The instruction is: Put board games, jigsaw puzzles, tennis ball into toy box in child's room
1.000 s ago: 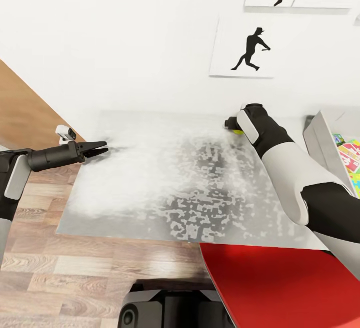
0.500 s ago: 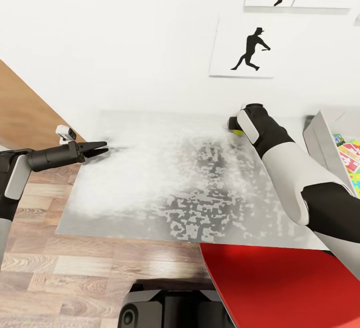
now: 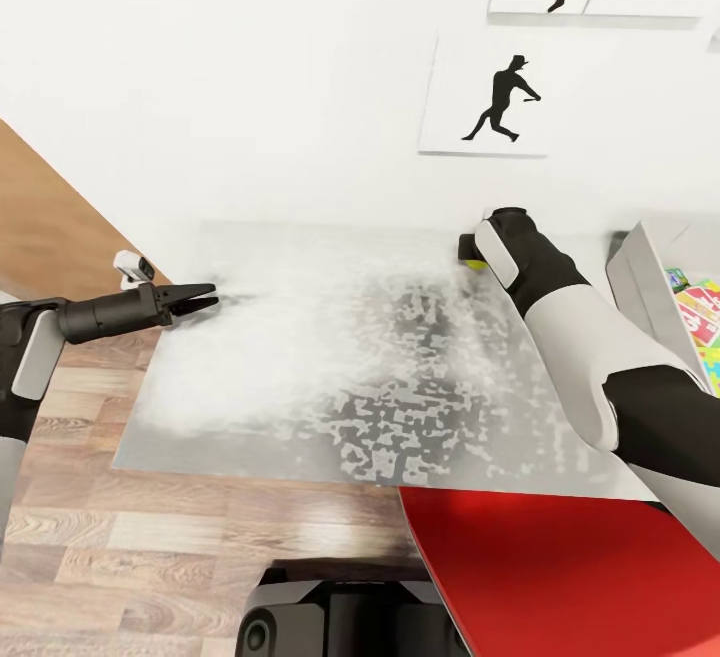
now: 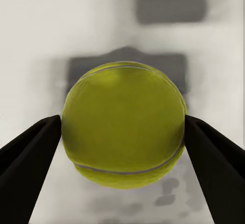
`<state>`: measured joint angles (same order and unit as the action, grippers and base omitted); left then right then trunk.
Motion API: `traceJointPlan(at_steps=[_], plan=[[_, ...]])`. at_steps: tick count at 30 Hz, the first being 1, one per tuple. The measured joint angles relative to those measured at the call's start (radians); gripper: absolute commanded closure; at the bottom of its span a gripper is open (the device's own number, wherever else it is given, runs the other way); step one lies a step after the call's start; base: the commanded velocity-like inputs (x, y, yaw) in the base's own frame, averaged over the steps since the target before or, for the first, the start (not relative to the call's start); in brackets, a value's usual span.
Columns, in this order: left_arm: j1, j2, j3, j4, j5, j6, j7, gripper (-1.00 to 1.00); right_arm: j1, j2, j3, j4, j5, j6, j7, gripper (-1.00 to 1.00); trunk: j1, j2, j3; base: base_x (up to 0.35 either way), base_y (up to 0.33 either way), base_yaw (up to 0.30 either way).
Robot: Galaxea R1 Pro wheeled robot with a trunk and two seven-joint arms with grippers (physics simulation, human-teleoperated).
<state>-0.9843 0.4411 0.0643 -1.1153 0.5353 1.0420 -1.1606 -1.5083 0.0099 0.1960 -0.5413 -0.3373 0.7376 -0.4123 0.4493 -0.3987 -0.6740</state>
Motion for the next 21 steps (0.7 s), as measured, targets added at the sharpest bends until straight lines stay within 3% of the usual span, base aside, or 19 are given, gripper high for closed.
traceJointPlan(at_steps=[17, 21], plan=[[0.000, 0.001, 0.000, -0.009, 0.000, 0.000, 0.000, -1.00, 0.001, -0.001, 0.000, -0.001, 0.003, 0.003, 0.006, 1.00, 0.000, 0.000, 0.000, 0.000, 0.000, 0.000], [0.000, 0.003, -0.001, -0.009, 0.001, 0.000, -0.001, -1.00, 0.001, -0.005, -0.001, -0.009, -0.015, 0.014, 0.006, 1.00, 0.000, 0.000, 0.000, 0.000, 0.000, 0.000]])
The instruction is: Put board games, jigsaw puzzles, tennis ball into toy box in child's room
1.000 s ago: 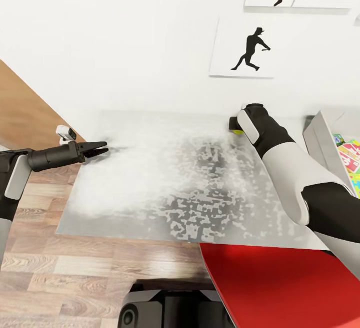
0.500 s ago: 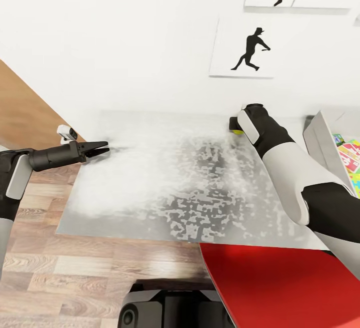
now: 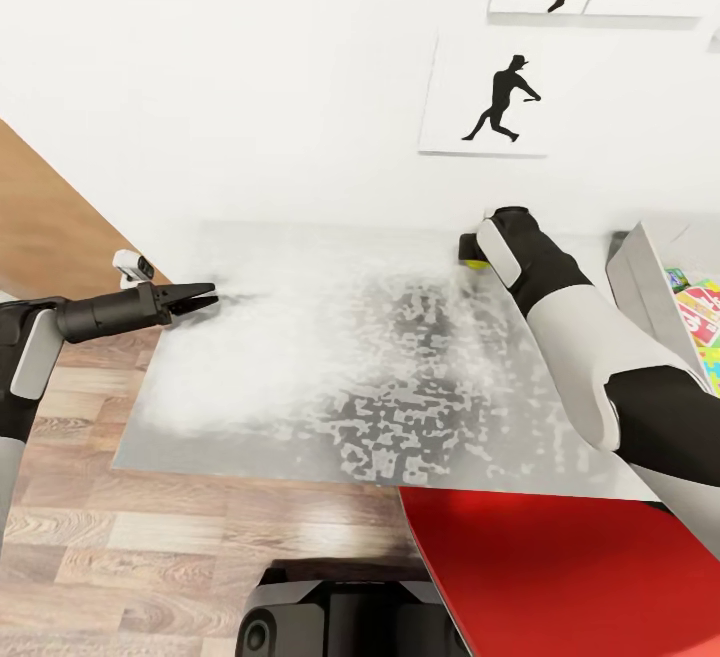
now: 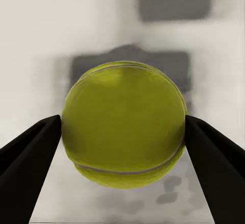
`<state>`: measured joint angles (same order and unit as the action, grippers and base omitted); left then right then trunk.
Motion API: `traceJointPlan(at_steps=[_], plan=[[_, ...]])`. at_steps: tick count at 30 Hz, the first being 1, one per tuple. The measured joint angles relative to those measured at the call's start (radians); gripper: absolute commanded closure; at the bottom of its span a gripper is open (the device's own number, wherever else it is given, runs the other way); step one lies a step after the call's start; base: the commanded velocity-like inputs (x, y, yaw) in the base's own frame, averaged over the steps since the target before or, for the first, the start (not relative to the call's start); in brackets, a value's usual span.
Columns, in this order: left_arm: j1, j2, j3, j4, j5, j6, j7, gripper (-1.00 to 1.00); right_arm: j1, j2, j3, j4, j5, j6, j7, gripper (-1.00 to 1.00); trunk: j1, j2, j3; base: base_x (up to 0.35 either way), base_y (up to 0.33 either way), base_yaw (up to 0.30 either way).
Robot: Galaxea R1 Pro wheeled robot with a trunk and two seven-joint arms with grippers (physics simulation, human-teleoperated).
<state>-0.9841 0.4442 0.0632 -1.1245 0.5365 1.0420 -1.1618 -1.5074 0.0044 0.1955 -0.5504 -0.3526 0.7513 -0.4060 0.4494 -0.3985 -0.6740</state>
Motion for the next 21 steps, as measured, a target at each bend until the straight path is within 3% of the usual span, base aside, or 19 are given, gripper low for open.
traceJointPlan(at_steps=[3, 6, 10, 14, 16, 21], plan=[[0.000, 0.004, 0.004, 0.000, 0.001, 0.000, -0.002, -1.00, 0.003, -0.002, -0.019, -0.045, -0.012, 0.080, 0.005, 1.00, 0.000, 0.000, 0.000, 0.000, 0.000, 0.000], [0.000, 0.012, 0.008, 0.001, 0.001, 0.000, -0.025, -1.00, 0.017, -0.002, -0.087, -0.164, -0.014, 0.174, 0.007, 1.00, 0.000, 0.000, 0.000, 0.000, 0.000, 0.000], [0.003, 0.039, 0.008, 0.009, -0.002, -0.002, -0.104, -1.00, 0.066, -0.001, -0.174, -0.391, -0.016, 0.292, 0.008, 1.00, 0.000, 0.000, 0.000, 0.000, 0.000, 0.000], [0.009, 0.068, 0.009, 0.016, -0.003, -0.002, -0.124, -1.00, 0.125, -0.001, -0.192, -0.549, -0.023, 0.294, 0.010, 1.00, 0.000, 0.000, 0.000, 0.000, 0.000, 0.000], [0.013, 0.082, 0.009, 0.019, -0.003, -0.002, -0.128, -1.00, 0.152, -0.002, -0.194, -0.598, -0.046, 0.293, 0.010, 1.00, 0.000, 0.000, 0.000, 0.000, 0.000, 0.000], [0.018, 0.114, 0.009, 0.045, -0.002, -0.003, -0.134, -1.00, 0.208, 0.004, -0.194, -0.637, -0.082, 0.293, 0.011, 1.00, 0.000, 0.000, 0.000, 0.000, 0.000, 0.000]])
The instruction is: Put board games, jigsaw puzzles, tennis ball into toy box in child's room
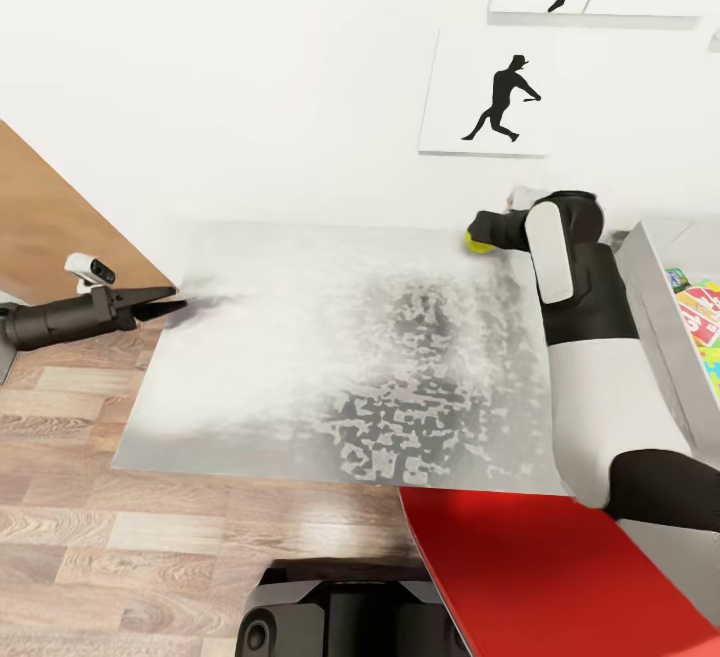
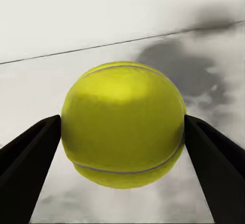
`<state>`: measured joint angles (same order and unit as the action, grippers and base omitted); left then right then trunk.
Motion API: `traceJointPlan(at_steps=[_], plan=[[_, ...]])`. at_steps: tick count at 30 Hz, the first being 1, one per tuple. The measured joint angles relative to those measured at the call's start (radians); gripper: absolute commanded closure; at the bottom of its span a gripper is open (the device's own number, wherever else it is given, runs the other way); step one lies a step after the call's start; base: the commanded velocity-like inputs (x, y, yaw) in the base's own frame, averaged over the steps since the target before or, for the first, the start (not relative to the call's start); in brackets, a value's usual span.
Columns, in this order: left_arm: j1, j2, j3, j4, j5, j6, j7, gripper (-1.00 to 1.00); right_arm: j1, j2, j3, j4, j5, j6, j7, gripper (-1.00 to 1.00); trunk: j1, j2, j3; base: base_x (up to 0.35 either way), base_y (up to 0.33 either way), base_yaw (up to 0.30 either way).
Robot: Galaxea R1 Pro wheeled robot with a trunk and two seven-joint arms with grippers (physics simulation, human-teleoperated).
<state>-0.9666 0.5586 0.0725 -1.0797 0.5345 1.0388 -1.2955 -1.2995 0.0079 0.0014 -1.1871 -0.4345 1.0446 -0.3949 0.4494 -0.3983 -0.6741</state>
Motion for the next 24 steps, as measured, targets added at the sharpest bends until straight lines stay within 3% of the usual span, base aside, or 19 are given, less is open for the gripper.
traceJointPlan(at_steps=[5, 8, 10, 20, 24], plan=[[0.002, 0.022, 0.000, 0.049, -0.002, -0.006, -0.038, -1.00, 0.045, 0.009, -0.003, -0.003, -0.018, 0.000, 0.003, 1.00, 0.000, 0.000, 0.000, 0.000, 0.000, 0.000], [0.010, 0.027, 0.001, 0.058, -0.008, -0.009, -0.087, -1.00, 0.058, 0.004, -0.006, -0.002, -0.078, 0.000, 0.004, 1.00, 0.000, 0.000, 0.000, 0.000, 0.000, 0.000], [0.018, 0.037, 0.001, 0.060, -0.008, -0.010, -0.108, -1.00, 0.063, 0.000, -0.007, 0.002, -0.143, 0.000, 0.004, 1.00, 0.000, 0.000, 0.000, 0.000, 0.000, 0.000], [0.022, 0.044, 0.002, 0.061, -0.004, -0.010, -0.123, -1.00, 0.079, -0.003, -0.010, -0.031, -0.200, 0.000, 0.005, 1.00, 0.000, 0.000, 0.000, -0.049, 0.000, 0.000], [0.022, 0.044, 0.002, 0.061, -0.004, -0.010, -0.135, -1.00, 0.079, -0.008, -0.009, -0.073, -0.273, 0.000, 0.005, 1.00, 0.000, 0.000, 0.003, -0.004, 0.000, -0.038]])
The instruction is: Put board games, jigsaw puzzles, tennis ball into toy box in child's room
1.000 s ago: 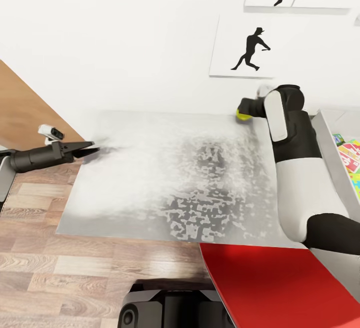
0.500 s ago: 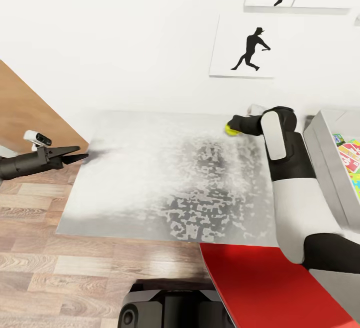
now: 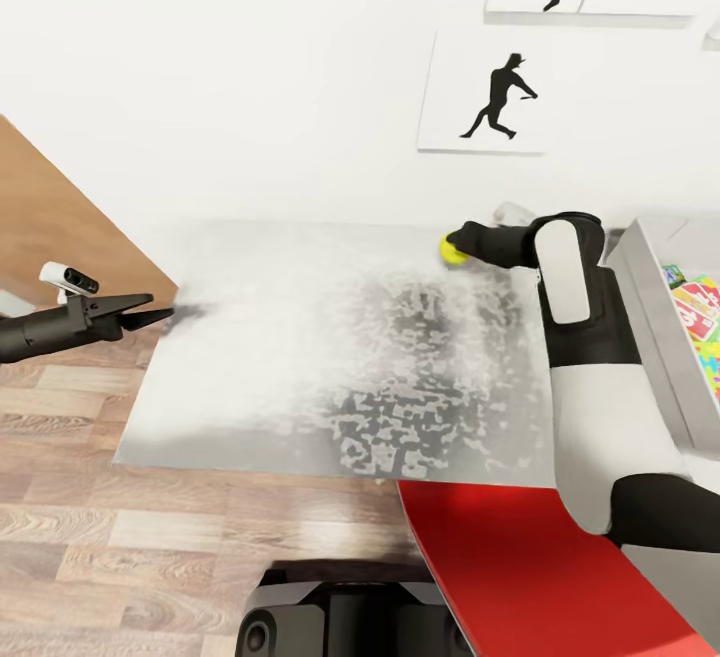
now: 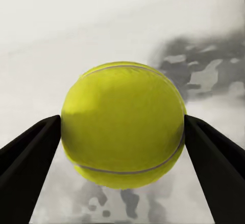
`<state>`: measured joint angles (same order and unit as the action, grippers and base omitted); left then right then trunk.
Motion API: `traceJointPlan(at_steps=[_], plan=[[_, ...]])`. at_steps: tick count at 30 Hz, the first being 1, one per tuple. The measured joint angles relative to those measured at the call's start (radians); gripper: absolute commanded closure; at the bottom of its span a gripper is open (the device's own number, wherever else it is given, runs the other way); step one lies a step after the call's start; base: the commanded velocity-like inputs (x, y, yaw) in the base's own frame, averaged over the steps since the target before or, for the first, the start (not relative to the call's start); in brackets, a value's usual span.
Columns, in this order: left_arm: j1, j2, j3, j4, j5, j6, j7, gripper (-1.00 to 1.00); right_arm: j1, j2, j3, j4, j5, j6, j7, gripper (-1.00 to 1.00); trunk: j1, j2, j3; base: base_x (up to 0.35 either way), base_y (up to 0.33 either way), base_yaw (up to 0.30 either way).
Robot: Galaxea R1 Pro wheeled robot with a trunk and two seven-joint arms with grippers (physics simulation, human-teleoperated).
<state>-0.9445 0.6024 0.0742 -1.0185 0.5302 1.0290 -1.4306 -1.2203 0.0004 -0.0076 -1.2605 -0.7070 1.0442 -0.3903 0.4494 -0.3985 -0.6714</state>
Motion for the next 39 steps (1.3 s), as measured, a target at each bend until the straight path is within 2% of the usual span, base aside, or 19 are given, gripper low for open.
traceJointPlan(at_steps=[6, 12, 18, 26, 29, 31, 34, 36, 39], plan=[[0.000, 0.000, 0.000, 0.000, 0.000, 0.001, -0.002, -1.00, 0.001, -0.030, 0.001, -0.015, -0.095, 0.000, 0.000, 1.00, 0.000, 0.000, 0.009, 0.000, 0.000, -0.023], [0.000, 0.000, 0.000, 0.000, 0.001, 0.001, -0.003, -1.00, 0.019, -0.033, 0.000, -0.082, -0.132, 0.000, 0.000, 1.00, 0.000, 0.000, 0.018, 0.000, 0.000, -0.001], [0.000, 0.000, 0.000, 0.000, 0.001, 0.001, -0.003, -1.00, 0.025, -0.060, 0.001, -0.088, -0.202, 0.000, -0.001, 1.00, 0.000, 0.000, 0.028, -0.042, 0.000, 0.000], [0.001, -0.001, -0.001, 0.000, 0.003, -0.001, -0.003, -1.00, 0.027, -0.065, 0.003, -0.089, -0.216, 0.000, -0.002, 1.00, 0.000, 0.000, 0.041, -0.123, 0.000, 0.000], [0.020, 0.000, 0.001, 0.007, 0.003, -0.001, -0.022, -1.00, 0.056, -0.065, 0.001, -0.096, -0.216, 0.000, -0.002, 1.00, 0.000, 0.000, 0.046, -0.009, 0.000, 0.000], [0.046, 0.000, 0.007, 0.035, 0.001, -0.016, -0.049, -1.00, 0.082, -0.065, 0.001, -0.113, -0.217, 0.000, -0.001, 1.00, 0.000, 0.000, 0.049, -0.003, 0.000, 0.000], [0.081, 0.003, 0.025, 0.110, 0.000, -0.092, -0.083, -1.00, 0.131, -0.065, -0.008, -0.136, -0.224, 0.000, -0.001, 1.00, 0.000, 0.000, 0.054, 0.000, 0.000, 0.000], [0.097, 0.004, 0.033, 0.192, -0.004, -0.148, -0.109, -1.00, 0.164, -0.066, -0.029, -0.143, -0.228, 0.000, -0.001, 1.00, 0.000, 0.000, 0.057, 0.000, 0.000, 0.000], [0.102, 0.005, 0.036, 0.274, -0.009, -0.192, -0.121, -1.00, 0.194, -0.071, -0.051, -0.145, -0.232, 0.000, -0.001, 1.00, 0.000, 0.000, 0.062, 0.000, 0.000, -0.005]])
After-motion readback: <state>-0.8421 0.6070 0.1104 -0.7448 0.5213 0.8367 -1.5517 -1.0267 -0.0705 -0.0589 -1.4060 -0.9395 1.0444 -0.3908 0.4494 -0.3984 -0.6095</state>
